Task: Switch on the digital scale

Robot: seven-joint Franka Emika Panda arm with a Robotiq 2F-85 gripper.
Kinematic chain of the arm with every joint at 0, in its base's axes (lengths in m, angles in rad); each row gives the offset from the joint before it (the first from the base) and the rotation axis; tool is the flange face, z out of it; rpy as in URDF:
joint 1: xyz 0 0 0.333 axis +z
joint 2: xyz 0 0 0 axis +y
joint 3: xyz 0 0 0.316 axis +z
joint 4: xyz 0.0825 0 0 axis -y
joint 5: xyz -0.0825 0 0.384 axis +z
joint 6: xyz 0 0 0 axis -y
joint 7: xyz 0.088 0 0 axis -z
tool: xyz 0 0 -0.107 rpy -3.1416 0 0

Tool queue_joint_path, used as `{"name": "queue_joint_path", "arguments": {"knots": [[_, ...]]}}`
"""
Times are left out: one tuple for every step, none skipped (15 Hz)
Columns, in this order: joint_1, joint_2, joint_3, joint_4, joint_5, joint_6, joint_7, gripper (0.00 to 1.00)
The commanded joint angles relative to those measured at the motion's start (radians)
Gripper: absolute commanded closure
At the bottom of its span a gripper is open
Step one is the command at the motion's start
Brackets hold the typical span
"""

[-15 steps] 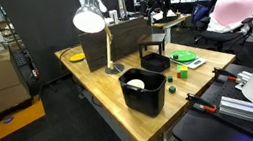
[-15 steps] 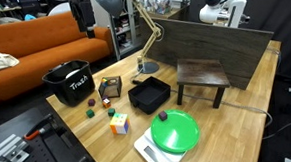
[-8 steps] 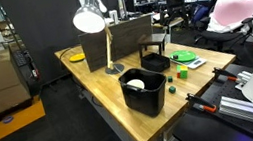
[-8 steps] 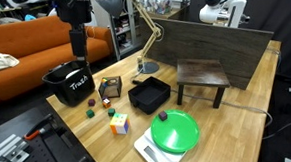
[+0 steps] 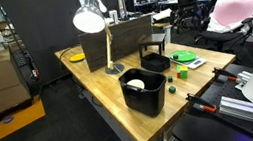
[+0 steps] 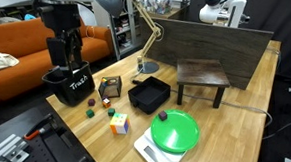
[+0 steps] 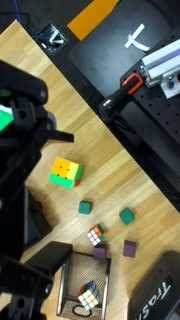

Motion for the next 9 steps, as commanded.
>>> {"name": "queue_joint_path", "arguments": {"knots": [[-0.011,-0.001,0.011,0.001,0.006,-0.003,-0.005,0.00],[-0.011,-0.001,0.011,0.001,0.006,-0.003,-0.005,0.00],[-0.011,-0.001,0.011,0.001,0.006,-0.003,-0.005,0.00],[-0.014,0.002,0.007,0.002,0.002,0.000,-0.009,0.00],[-0.020,0.005,0.004,0.003,-0.003,0.003,-0.012,0.00],[-0.041,0.009,-0.005,0.004,-0.031,0.013,-0.022,0.00],[-0.047,0.009,-0.008,0.004,-0.040,0.015,-0.023,0.00],[-0.080,0.014,-0.019,0.007,-0.095,0.012,-0.048,0.00],[-0.109,0.021,-0.026,0.008,-0.150,0.009,-0.060,0.00]]}}
